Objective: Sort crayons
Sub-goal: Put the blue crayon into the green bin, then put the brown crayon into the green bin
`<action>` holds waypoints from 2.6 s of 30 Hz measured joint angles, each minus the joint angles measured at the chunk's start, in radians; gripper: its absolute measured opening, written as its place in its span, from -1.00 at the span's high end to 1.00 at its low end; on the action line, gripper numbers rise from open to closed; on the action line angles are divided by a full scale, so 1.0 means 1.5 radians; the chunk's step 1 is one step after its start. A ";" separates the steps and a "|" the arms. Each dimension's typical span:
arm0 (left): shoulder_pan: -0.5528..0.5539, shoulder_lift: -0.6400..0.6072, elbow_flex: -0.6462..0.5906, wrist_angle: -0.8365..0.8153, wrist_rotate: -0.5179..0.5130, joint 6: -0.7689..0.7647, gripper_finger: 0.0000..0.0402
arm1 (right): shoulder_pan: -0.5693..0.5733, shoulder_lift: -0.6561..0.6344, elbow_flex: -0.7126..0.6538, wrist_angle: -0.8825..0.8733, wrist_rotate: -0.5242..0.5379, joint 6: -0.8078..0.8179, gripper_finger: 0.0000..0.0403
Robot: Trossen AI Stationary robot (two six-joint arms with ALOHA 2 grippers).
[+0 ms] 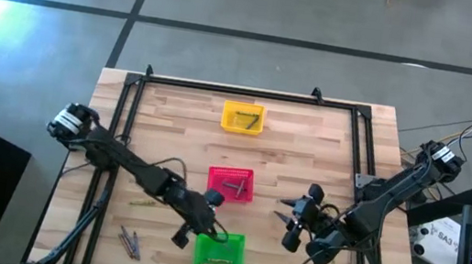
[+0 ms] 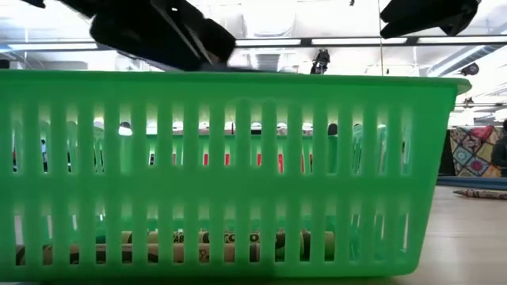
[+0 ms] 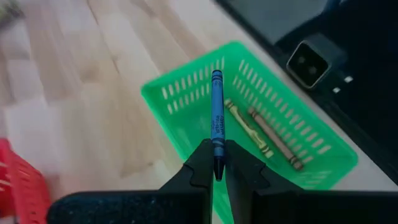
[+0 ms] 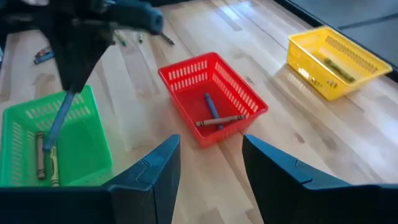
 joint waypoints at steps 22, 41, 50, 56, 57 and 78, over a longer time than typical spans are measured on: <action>-0.019 0.135 0.244 -0.271 -0.028 -0.045 0.71 | -0.002 0.014 0.000 -0.238 -0.211 0.199 0.18; -0.023 0.092 0.232 -0.287 -0.041 0.033 0.36 | 0.066 0.020 -0.114 -0.339 -0.647 0.465 0.18; 0.004 -0.035 0.098 -0.101 -0.041 0.106 0.46 | 0.090 0.019 -0.139 -0.341 -0.687 0.550 0.18; 0.047 -0.125 0.001 0.002 -0.041 0.084 0.46 | 0.106 0.019 -0.153 -0.342 -0.733 0.615 0.18; 0.052 -0.136 -0.011 0.015 -0.041 0.078 0.46 | 0.109 0.019 -0.155 -0.341 -0.737 0.628 0.19; 0.060 -0.187 -0.085 0.041 -0.077 -0.056 0.46 | 0.172 0.019 -0.224 -0.196 -0.768 0.742 0.19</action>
